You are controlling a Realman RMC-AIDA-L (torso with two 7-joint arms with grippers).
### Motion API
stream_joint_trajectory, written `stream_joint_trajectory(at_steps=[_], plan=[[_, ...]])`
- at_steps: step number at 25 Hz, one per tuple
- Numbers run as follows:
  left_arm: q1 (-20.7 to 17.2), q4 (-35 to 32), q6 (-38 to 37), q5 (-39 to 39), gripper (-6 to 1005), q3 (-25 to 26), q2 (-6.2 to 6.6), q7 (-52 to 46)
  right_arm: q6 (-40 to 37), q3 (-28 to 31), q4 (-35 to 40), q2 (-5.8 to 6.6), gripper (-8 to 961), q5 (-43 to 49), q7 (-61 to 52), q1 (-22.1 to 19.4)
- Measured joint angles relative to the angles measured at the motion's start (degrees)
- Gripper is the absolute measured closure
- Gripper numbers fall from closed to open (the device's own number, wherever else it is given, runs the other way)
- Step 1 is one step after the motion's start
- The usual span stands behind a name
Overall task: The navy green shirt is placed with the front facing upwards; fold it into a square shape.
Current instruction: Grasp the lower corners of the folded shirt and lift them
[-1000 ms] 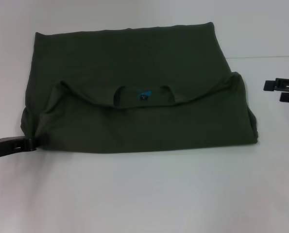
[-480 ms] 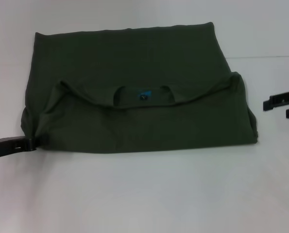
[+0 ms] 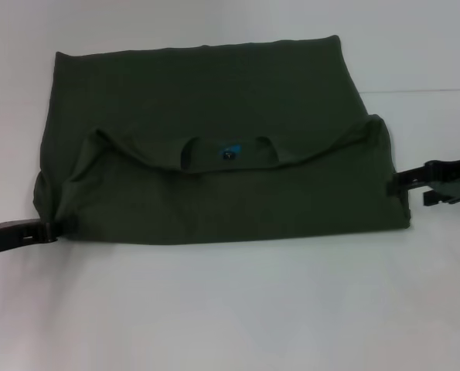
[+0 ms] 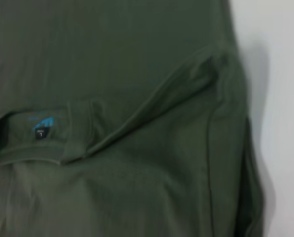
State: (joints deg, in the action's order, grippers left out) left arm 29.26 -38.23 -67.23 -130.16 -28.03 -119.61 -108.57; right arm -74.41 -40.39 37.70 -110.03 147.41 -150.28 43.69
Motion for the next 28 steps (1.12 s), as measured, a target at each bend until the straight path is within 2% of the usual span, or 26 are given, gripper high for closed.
stream_joint_trajectory(at_steps=[7,18,28], plan=[[0.18,0.17,0.00,-0.10,948,0.00,0.00,-0.02,3.65,-2.75,-3.39,-1.02,77,0.15,0.08,1.74],[0.39,0.28,0.04,-0.15,947,-0.16,0.09,-0.06,5.75,-3.21,-4.31,-2.00,97,0.25,0.08,2.18],[0.53,0.46,0.00,-0.11,947,-0.28,0.09,-0.07,6.44,-4.37,-5.05,-2.23,283,0.25,0.08,2.14]])
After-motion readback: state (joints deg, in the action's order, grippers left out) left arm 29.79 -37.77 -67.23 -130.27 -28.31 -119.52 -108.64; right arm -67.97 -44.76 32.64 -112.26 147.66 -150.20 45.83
